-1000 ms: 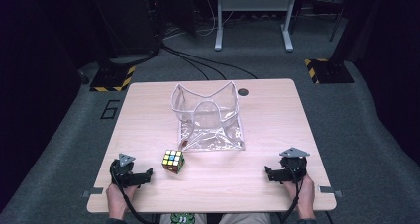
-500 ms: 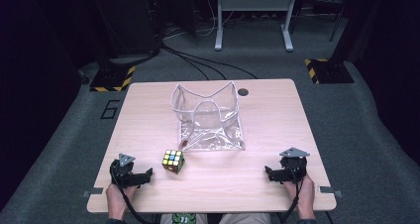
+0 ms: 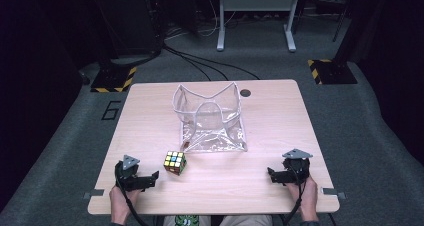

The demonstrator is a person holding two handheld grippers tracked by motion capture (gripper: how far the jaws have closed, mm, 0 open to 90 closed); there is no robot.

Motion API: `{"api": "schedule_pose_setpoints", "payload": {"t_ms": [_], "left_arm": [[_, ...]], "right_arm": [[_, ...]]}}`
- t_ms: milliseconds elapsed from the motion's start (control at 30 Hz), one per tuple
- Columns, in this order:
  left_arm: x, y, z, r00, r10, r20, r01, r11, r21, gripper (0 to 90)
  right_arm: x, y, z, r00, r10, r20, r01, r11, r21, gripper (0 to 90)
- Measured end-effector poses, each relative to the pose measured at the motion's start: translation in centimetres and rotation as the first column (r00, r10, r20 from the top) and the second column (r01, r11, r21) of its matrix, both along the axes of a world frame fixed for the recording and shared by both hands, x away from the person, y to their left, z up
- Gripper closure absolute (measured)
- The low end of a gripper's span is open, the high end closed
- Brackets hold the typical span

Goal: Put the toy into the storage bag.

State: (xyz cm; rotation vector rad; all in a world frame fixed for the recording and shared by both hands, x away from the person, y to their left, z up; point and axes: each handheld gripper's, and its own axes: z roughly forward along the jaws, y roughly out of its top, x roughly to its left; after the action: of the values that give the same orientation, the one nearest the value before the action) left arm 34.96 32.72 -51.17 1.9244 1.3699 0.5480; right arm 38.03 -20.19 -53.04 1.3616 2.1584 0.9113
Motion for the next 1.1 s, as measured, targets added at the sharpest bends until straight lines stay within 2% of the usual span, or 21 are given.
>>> {"api": "schedule_pose_setpoints", "payload": {"t_ms": [133, 433, 700, 1100], "left_arm": [[0.0, -0.5, 0.4, 0.9998, -0.018, 0.003, 0.018, 0.9998, 0.001, 0.1], [0.2, -1.7, 1.1, 0.9985, -0.055, -0.001, 0.055, 0.9978, -0.036, 0.1], [0.4, -3.0, 1.6, 0.9967, -0.08, 0.013, 0.081, 0.9959, -0.04, 0.1], [1.2, -5.9, 2.2, 0.9928, -0.115, 0.034, 0.116, 0.9927, -0.034, 0.0]], "right_arm": [[0.0, 0.0, 0.0, 1.0, -0.001, -0.001, 0.001, 1.0, 0.001, 0.0], [0.0, 0.0, 0.0, 1.0, 0.001, 0.0, -0.001, 1.0, 0.0, 0.0], [0.0, 0.0, 0.0, 1.0, 0.0, 0.0, 0.0, 1.0, 0.0, 0.0], [0.0, 0.0, 0.0, 1.0, 0.0, 0.0, 0.0, 1.0, 0.0, 0.0]]}}
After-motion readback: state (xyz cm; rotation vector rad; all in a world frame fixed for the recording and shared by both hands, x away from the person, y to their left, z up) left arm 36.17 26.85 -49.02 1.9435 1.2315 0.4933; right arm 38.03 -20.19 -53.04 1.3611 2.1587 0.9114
